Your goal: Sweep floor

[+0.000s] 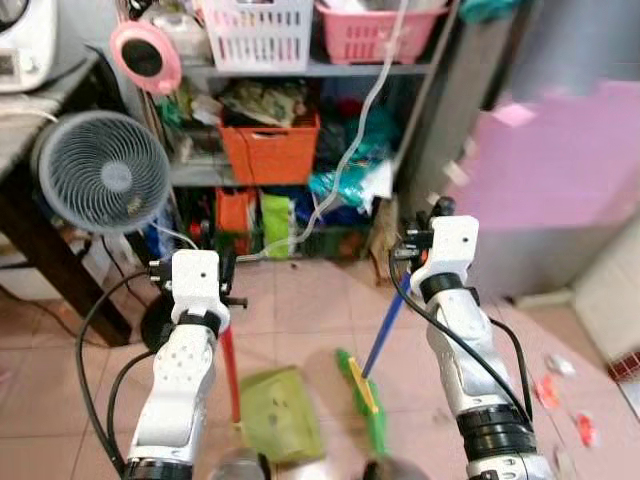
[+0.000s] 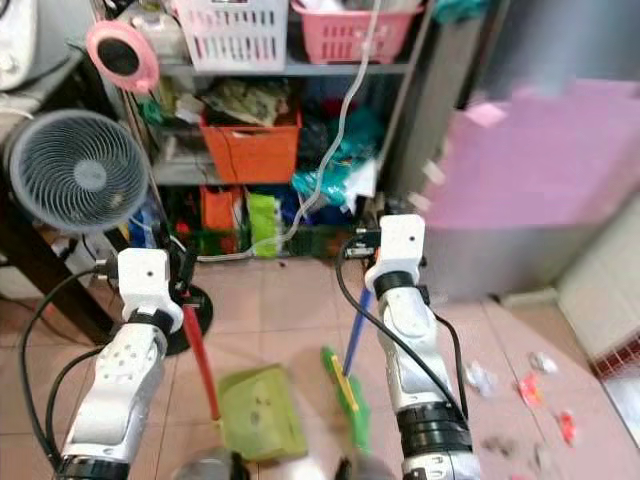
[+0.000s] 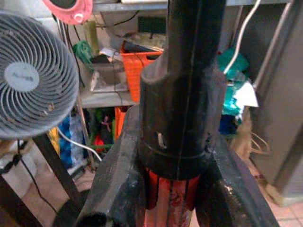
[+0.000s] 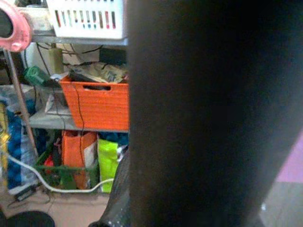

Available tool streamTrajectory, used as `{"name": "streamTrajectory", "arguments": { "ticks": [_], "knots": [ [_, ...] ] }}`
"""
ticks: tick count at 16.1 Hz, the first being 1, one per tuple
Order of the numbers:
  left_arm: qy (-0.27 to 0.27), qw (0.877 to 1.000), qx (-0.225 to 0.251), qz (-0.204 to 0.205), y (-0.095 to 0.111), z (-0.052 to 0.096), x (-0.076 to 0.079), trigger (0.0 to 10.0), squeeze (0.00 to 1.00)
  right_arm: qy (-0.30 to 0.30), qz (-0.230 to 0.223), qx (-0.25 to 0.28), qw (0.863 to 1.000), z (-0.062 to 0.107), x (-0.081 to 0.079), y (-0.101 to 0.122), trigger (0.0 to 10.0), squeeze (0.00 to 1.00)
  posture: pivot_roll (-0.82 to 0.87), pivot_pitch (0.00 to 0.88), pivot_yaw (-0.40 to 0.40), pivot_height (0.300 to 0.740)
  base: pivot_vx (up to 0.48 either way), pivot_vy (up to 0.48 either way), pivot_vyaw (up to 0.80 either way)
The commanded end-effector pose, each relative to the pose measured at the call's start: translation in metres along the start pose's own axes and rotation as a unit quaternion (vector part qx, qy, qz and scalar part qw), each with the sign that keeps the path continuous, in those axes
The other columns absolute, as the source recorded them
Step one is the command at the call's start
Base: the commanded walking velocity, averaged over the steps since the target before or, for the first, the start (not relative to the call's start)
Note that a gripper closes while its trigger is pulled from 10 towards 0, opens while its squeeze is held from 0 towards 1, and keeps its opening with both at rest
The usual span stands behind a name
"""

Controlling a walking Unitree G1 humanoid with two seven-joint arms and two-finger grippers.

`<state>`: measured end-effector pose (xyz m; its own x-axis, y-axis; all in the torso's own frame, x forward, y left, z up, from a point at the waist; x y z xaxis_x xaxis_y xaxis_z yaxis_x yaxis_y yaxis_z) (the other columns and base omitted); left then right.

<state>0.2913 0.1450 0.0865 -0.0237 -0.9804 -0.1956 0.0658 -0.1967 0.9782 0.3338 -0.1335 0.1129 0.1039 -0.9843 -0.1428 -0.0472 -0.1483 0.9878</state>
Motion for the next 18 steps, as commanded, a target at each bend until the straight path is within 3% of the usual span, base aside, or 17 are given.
{"name": "streamTrajectory", "arguments": {
  "ticks": [1,6,9,18],
  "knots": [
    [0.002,1.000,0.026,-0.001,0.0125,-0.0021,-0.0007,10.0,0.00,-0.009,0.014,-0.024,1.000,0.0009,0.0071,-0.0083,10.0,0.00,0.04,0.000,0.001,0.740,0.000,0.000,-0.80],
    [-0.007,1.000,0.022,0.019,0.0125,-0.0033,0.0007,10.0,0.00,-0.006,0.012,-0.025,1.000,-0.0008,0.0066,-0.0086,10.0,0.00,0.04,0.000,0.001,0.740,0.000,0.049,-0.54],
    [-0.010,0.999,0.018,0.034,0.0114,-0.0032,0.0016,10.0,0.00,-0.003,0.011,-0.026,1.000,-0.0006,0.0052,-0.0093,10.0,0.00,0.04,0.000,0.000,0.740,0.000,0.480,-0.44],
    [-0.017,0.999,0.021,0.044,0.0157,-0.0078,0.0036,10.0,0.00,-0.004,0.015,-0.030,0.999,-0.0001,0.0077,-0.0102,10.0,0.00,0.03,0.000,-0.001,0.740,0.000,0.480,0.00]
  ]
}}
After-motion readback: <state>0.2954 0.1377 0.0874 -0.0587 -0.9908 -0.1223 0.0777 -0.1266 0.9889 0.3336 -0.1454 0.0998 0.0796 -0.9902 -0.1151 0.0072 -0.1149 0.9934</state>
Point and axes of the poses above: a point about 5 cm out from each wrist's last joint towards the gripper, its own z axis pointing back from the gripper into the wrist, its own y axis along the axis of the wrist's last joint, x = y × z, the point moved 3 cm from there along -z, pointing out of the wrist towards the gripper, and after that the axes turned 9 degrees about -z, right-handed, at the moved point
